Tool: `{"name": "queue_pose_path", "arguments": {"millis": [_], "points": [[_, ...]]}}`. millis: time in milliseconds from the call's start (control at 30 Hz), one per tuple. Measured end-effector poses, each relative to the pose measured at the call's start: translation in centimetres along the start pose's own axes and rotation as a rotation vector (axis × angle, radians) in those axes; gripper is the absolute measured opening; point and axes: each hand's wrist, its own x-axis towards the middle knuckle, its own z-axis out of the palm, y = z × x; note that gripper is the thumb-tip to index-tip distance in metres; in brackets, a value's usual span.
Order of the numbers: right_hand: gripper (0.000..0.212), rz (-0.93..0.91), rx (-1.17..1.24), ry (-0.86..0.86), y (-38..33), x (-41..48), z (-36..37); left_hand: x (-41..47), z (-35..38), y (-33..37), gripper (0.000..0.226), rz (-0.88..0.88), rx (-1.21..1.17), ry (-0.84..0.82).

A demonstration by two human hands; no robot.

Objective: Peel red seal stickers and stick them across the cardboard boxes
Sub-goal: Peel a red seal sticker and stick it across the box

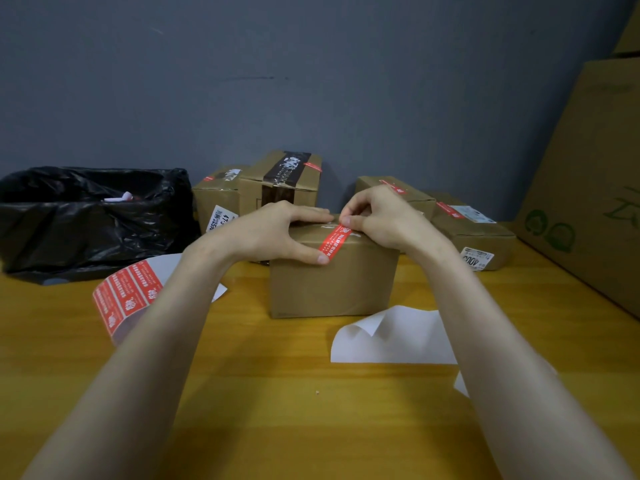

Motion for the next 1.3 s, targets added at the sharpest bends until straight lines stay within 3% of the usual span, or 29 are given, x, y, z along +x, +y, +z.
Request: {"name": "queue_pose_path", "arguments": {"millis": [400,633,767,833,1000,1133,1300], "points": [[0.010,-0.044,0.107,-0.022,0.2,-0.2,-0.6,0.2,0.1,0.0,0.070,-0.024,0.026,0.035],[0.011,-0.141,-0.007,0.020,-0.1,-0.6,-0.7,-0.1,0.0,1.0,0.073,-0.057,0.024,0.026],[0.032,-0.045,0.213,0.011,0.3,-1.0,-1.6,0.3,0.7,2.0,0.030,-0.035,-0.034,0.219],[0.037,-0.010,0.273,-0.006,0.4,-1.1,-2.0,0.8,1.4,2.2,0.022,-0.041,0.017,0.347],[0.015,0.004,0.104,-0.058,0.0,-1.1,-2.0,1.1,1.9,2.4,0.013,-0.017,-0.041,0.487],[0.005,0.035,-0.018,-0.009,-0.4,-1.2,-2.1,1.0,1.5,2.4,0.018,-0.015,-0.008,0.449],[0.003,0.025,-0.051,0.058,-0.5,-1.3,-2.0,0.4,0.3,1.1,0.028,0.005,-0.056,0.233]]}}
